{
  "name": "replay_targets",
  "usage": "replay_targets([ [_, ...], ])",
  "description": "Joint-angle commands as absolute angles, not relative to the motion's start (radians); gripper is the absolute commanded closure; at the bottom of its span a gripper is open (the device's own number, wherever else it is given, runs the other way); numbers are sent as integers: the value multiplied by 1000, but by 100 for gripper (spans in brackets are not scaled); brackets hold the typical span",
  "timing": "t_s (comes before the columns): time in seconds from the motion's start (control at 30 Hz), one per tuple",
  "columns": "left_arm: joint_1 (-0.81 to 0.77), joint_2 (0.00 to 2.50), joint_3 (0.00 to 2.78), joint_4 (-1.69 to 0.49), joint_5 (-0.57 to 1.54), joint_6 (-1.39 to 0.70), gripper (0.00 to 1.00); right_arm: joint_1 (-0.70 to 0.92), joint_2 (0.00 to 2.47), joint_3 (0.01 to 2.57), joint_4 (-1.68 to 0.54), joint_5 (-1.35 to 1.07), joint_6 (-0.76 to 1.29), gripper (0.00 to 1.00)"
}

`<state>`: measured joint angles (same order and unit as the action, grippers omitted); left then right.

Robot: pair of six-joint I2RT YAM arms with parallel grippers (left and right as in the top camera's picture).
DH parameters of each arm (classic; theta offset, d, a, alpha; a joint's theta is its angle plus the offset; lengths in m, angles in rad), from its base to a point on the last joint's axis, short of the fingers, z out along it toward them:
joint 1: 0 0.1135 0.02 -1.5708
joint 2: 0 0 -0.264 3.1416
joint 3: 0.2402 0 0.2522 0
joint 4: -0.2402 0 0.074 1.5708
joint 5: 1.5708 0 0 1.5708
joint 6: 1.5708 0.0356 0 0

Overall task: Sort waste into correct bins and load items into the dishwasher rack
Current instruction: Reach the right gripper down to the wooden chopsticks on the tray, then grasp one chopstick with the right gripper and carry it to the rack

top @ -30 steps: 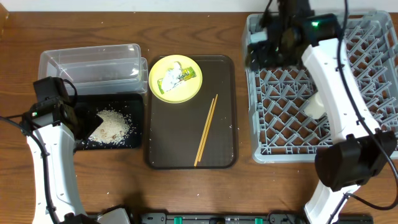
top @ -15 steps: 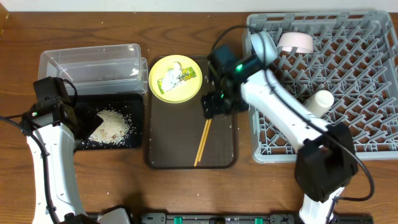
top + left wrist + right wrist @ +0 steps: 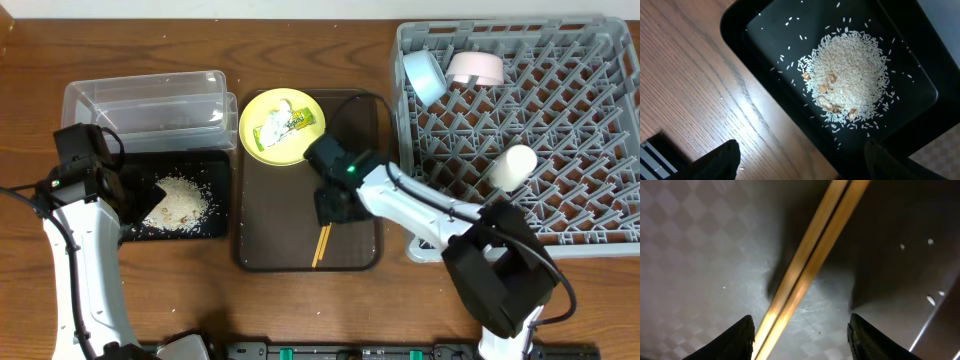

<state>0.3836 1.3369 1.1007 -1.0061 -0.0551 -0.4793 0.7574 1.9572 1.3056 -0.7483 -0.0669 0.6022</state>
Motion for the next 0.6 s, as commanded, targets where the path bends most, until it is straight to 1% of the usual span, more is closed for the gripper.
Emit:
replay_targets([
  [0.0, 387, 1326, 1103, -1009, -60, -496, 18, 776, 1966, 1282, -743, 19, 658, 43],
  [0.23, 387, 1326, 1103, -1009, -60, -495, 18, 779, 1966, 1227, -728, 28, 698, 47],
  [0.47, 387, 1326, 1103, -1009, -60, -495, 18, 775, 1966, 1215, -737, 56, 710, 48],
  [0.53, 387, 1326, 1103, -1009, -60, -495, 18, 775, 1966, 1215, -736, 56, 710, 69],
  [0.57, 387, 1326, 1103, -1009, -60, -495, 18, 775, 1966, 1215, -737, 55, 710, 77],
])
